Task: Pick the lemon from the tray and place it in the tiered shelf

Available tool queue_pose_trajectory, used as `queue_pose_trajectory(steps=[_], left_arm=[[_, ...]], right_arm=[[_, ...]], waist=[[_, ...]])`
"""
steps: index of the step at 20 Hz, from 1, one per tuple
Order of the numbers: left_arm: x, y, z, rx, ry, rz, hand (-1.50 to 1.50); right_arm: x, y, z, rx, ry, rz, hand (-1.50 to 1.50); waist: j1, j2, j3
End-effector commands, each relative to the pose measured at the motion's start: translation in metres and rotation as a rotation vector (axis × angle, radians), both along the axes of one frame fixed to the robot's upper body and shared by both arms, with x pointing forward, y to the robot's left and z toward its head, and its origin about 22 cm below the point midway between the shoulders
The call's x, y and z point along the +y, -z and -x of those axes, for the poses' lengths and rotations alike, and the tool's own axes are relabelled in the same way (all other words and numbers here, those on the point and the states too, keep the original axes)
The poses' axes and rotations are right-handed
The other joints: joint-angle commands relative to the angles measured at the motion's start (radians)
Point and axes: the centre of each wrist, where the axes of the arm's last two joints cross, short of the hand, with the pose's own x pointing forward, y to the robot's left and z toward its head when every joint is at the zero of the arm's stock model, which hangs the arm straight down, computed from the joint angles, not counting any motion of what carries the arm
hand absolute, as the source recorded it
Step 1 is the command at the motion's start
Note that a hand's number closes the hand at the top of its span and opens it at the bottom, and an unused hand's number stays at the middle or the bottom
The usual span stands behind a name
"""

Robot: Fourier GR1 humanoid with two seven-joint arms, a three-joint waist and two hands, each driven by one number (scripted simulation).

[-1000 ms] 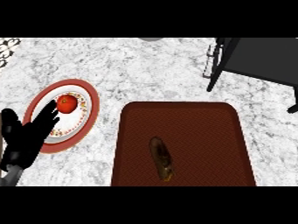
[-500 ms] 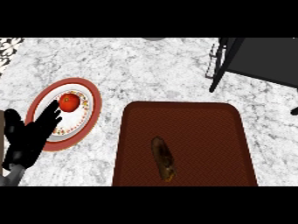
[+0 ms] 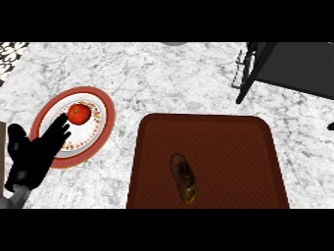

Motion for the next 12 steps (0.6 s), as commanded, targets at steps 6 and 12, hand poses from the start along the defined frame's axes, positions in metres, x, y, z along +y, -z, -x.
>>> queue_pose_trajectory(steps=[6, 12], left_arm=[[-0.021, 0.036, 0.011, 0.051, -0.043, 0.063, 0.0], [-0.003, 0.02, -0.003, 0.038, -0.074, 0.078, 0.0]], right_arm=[[-0.01, 0.005, -0.013, 0.002, -0.053, 0.007, 1.5], [-0.018, -0.008, -0.014, -0.073, 0.026, -0.134, 1.5]], waist=[[-0.022, 0.013, -0.045], [-0.023, 0.01, -0.045]])
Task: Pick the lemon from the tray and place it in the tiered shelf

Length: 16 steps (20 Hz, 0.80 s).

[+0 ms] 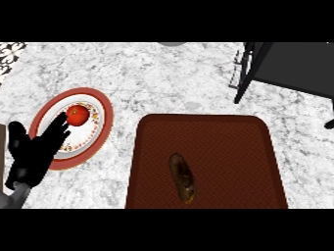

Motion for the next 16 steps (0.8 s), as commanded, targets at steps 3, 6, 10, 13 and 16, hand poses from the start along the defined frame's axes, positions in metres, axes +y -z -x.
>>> queue_pose_trajectory(steps=[3, 6, 10, 13, 16], left_arm=[[-0.003, 0.026, 0.012, 0.038, -0.044, 0.087, 0.0], [-0.008, 0.021, 0.007, 0.038, -0.053, 0.073, 0.0], [-0.007, 0.024, 0.008, 0.049, -0.075, 0.08, 0.0], [0.0, 0.025, 0.016, 0.037, -0.043, 0.085, 0.0], [0.008, 0.021, 0.003, 0.026, -0.057, 0.07, 0.0]], right_arm=[[-0.015, 0.012, -0.004, -0.119, 0.084, -0.216, -1.5], [-0.01, -0.004, -0.005, -0.152, 0.039, -0.305, -1.5], [-0.012, -0.007, -0.005, -0.22, 0.005, -0.449, -1.5], [-0.025, -0.026, 0.0, -0.282, 0.04, -0.565, -1.5], [-0.05, -0.051, 0.014, -0.355, 0.076, -0.628, -1.5]], waist=[[-0.006, 0.014, -0.043], [-0.012, 0.01, -0.042], [-0.013, 0.009, -0.043], [-0.001, 0.008, -0.043], [-0.014, 0.015, -0.044]])
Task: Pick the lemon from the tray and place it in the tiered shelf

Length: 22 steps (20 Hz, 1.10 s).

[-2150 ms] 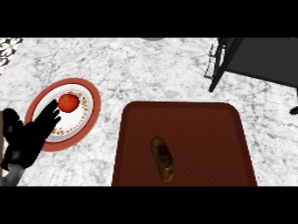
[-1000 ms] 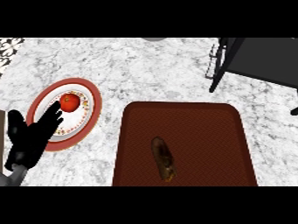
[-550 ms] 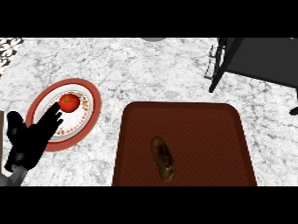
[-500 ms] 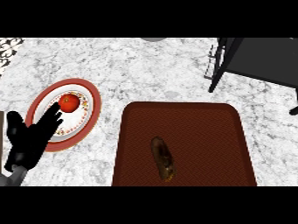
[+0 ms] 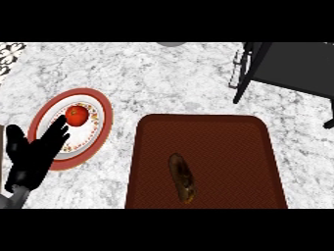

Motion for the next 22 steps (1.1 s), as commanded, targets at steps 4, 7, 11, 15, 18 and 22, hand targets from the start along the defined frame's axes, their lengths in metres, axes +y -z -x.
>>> queue_pose_trajectory(steps=[4, 7, 11, 15, 18, 22], left_arm=[[-0.011, 0.024, 0.011, 0.029, -0.06, 0.057, 0.0], [-0.004, 0.009, -0.001, 0.026, -0.057, 0.052, 0.0], [-0.004, 0.017, 0.004, 0.015, -0.052, 0.055, 0.0], [-0.003, 0.029, 0.013, 0.029, -0.083, 0.061, 0.0], [0.001, 0.031, 0.009, 0.037, -0.083, 0.055, 0.0], [-0.009, 0.026, 0.005, 0.022, -0.073, 0.051, 0.0]], right_arm=[[-0.034, -0.019, 0.02, -0.13, 0.185, -0.074, -1.5], [-0.054, -0.027, 0.033, -0.147, 0.278, -0.079, -1.5], [-0.092, -0.03, 0.055, -0.219, 0.386, -0.188, -1.5], [-0.136, -0.033, 0.09, -0.205, 0.383, -0.248, -1.5], [-0.153, -0.019, 0.101, -0.19, 0.325, -0.244, -1.5], [-0.181, -0.026, 0.133, -0.192, 0.303, -0.213, -1.5]], waist=[[-0.016, 0.01, -0.041], [-0.027, 0.009, -0.041], [-0.029, 0.01, -0.04], [-0.042, 0.007, -0.04], [-0.047, 0.008, -0.04], [-0.049, 0.008, -0.04]])
